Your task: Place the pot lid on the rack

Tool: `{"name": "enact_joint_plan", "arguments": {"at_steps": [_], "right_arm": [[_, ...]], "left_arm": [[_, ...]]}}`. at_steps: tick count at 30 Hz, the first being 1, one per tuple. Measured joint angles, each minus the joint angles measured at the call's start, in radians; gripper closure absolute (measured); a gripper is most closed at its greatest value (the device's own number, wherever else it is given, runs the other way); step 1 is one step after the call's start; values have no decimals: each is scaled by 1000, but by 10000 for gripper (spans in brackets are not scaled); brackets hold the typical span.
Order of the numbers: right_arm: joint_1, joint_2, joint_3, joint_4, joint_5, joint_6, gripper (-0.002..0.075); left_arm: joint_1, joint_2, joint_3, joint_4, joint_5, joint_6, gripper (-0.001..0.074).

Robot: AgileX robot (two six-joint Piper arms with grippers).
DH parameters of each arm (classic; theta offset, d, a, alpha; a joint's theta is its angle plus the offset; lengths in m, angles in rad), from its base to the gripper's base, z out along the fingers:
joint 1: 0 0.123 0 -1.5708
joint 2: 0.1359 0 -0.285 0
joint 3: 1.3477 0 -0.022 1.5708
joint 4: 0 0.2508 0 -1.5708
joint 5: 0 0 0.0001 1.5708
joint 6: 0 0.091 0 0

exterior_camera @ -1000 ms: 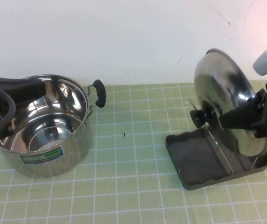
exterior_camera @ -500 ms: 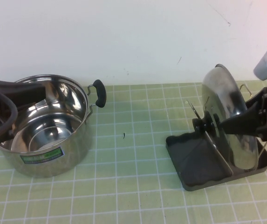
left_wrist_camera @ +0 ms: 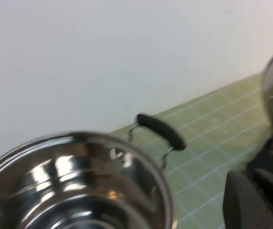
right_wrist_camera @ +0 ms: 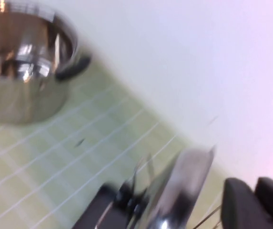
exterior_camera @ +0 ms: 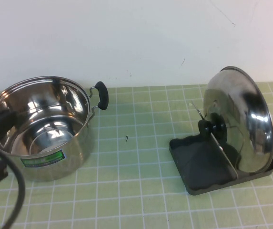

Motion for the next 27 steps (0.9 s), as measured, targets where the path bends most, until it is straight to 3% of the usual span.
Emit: {"name": "enact_joint_plan", "arguments": {"at_steps": [6, 14, 19, 24, 27], "right_arm": [[0, -209, 153, 110, -105, -76, 720], [0, -443, 575, 534, -211, -395, 727], [0, -544, 707, 730, -226, -549, 727], [0, -574, 726, 761, -242, -569, 727], [0, -574, 730, 766, -247, -569, 727]], "left_arm": [[0, -203, 152, 2, 254, -33, 733], [0, -365, 269, -14, 510, -60, 734], [-18, -376, 325, -20, 541, -62, 734], [-70, -376, 391, -119, 464, -218, 734], [-80, -376, 423, -146, 430, -210, 735]]}}
